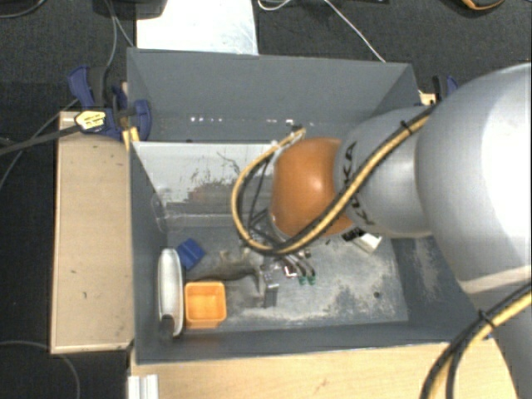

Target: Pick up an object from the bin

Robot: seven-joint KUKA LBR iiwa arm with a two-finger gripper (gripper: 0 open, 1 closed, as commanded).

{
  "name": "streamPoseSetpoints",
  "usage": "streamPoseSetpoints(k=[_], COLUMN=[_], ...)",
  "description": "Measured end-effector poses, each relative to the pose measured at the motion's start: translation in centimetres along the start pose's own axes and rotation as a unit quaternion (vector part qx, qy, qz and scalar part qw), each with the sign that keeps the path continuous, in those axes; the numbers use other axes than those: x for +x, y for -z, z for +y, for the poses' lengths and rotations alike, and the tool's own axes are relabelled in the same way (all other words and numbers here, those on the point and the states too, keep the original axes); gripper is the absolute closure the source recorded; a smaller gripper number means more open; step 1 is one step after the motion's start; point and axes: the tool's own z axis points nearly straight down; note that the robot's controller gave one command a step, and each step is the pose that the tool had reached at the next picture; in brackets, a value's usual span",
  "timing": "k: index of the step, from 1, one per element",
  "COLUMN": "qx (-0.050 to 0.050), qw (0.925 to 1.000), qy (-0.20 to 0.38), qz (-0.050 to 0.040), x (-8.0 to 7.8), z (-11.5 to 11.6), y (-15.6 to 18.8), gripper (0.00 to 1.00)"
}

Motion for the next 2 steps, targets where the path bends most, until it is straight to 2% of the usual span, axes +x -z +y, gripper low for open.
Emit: streamPoseSetpoints(k=[1, 2], qx=[0.000, 0.000], qw=[0.9995, 0.9995], qy=[0.030, 0.030], qz=[-0.0044, -0.0044], x=[0.58, 0.58], z=[1.08, 1.08], y=[0.13, 0.13], gripper=[1.00, 1.00])
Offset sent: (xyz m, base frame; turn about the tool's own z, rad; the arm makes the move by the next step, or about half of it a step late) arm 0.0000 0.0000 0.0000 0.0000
